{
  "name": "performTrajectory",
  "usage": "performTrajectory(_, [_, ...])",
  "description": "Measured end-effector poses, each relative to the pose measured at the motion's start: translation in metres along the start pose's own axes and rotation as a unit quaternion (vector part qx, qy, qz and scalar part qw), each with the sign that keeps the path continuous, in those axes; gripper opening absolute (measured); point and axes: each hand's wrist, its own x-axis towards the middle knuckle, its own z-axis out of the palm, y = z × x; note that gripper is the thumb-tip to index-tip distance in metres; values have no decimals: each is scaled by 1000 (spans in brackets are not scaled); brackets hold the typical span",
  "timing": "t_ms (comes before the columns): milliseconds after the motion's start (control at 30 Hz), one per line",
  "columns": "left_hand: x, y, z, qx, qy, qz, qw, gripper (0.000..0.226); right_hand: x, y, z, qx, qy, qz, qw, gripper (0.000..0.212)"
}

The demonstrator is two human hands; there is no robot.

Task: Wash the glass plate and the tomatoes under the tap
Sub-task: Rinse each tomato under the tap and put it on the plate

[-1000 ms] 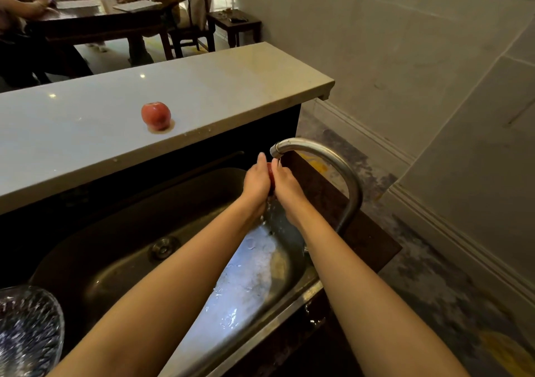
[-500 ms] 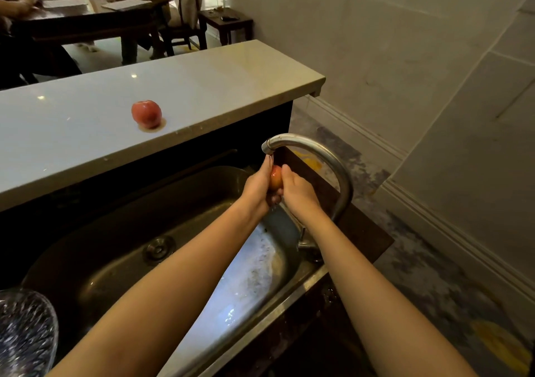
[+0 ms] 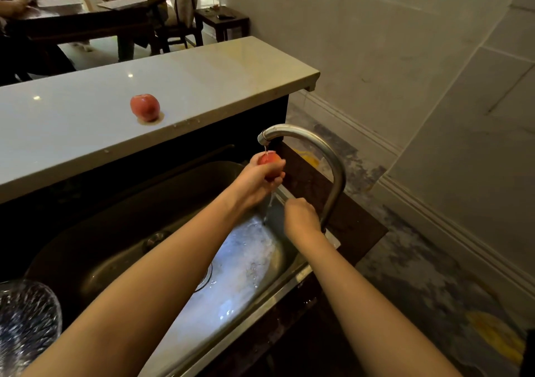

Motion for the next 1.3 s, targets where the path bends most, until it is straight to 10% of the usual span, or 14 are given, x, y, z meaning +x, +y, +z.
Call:
performTrajectory(500, [-29, -2, -41, 458, 44, 77, 885, 60, -17, -3, -1, 91, 15, -30, 995, 28])
performTrajectory(733, [-77, 20, -102, 529, 89, 93, 839, 59, -12, -56, 6, 303, -42, -214, 928, 65])
performTrajectory(1300, [-294, 6, -311, 476, 462, 30, 748, 52, -108, -312, 127, 199, -168, -461, 848, 57])
